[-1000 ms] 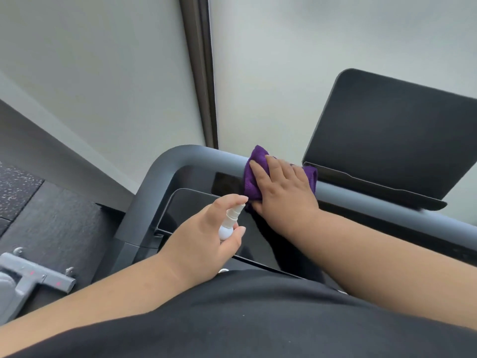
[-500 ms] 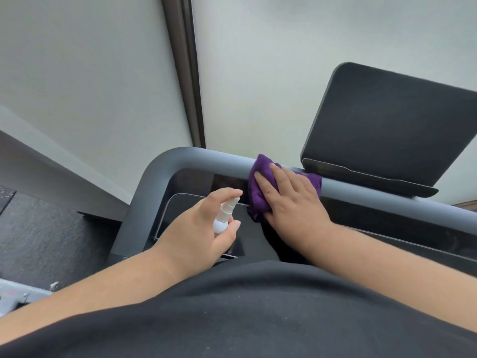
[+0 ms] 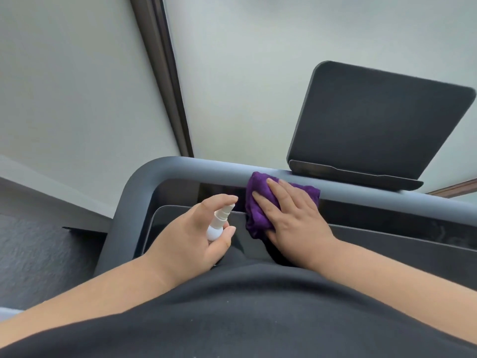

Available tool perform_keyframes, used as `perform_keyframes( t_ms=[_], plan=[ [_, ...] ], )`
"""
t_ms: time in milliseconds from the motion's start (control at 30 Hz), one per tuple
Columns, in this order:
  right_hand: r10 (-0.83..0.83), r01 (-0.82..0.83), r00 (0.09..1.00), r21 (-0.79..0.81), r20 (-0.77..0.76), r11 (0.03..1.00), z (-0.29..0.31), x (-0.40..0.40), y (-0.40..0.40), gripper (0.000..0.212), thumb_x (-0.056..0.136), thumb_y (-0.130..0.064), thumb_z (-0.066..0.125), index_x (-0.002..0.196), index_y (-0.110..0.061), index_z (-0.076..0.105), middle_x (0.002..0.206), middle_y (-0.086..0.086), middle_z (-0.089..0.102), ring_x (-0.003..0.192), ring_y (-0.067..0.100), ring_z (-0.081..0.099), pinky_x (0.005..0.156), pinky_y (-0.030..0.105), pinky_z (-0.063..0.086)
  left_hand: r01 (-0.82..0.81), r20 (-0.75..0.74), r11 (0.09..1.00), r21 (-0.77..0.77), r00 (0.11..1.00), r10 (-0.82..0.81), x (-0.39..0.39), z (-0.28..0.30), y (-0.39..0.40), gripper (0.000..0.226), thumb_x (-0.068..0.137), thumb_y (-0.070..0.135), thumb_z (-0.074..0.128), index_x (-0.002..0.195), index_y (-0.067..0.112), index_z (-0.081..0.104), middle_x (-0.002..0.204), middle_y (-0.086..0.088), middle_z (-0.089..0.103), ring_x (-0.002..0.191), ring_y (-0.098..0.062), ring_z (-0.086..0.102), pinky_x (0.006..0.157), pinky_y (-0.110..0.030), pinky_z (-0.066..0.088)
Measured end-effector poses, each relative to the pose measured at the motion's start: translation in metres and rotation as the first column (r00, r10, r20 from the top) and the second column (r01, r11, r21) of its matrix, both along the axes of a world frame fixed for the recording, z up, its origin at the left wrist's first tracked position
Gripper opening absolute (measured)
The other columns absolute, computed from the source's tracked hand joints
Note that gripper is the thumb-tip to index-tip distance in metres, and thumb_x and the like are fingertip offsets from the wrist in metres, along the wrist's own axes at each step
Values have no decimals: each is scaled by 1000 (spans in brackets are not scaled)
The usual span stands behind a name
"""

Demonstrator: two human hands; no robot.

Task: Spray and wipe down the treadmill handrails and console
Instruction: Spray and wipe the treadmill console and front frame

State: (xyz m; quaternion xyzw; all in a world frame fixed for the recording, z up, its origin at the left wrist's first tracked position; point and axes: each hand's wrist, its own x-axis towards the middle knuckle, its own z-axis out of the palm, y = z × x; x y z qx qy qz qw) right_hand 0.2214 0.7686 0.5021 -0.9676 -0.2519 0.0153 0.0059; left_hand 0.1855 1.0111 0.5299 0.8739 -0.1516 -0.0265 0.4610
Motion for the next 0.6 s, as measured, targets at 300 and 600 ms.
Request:
perform_keyframes(
  t_ms=[300,600],
  plan=[
    [-46,43,991,-25,-129,999,18,64,71,82,88,-54,46,157,-23,14,154,9,29,138,28,31,112,42,24,79,18,997,-27,997,-78,10,7,-21,47,86,39,57,130,40,42,87,27,56,76,8,56,78,-13,46],
    [-17,13,999,80,45,997,-8,0,3,71,82,-48,62,148,-25,45,154,13,39,140,35,38,115,50,30,61,31,998,-13,998,-61,5,2,-12,48,88,37,57,133,39,41,90,21,57,77,3,58,77,-9,43]
  ],
)
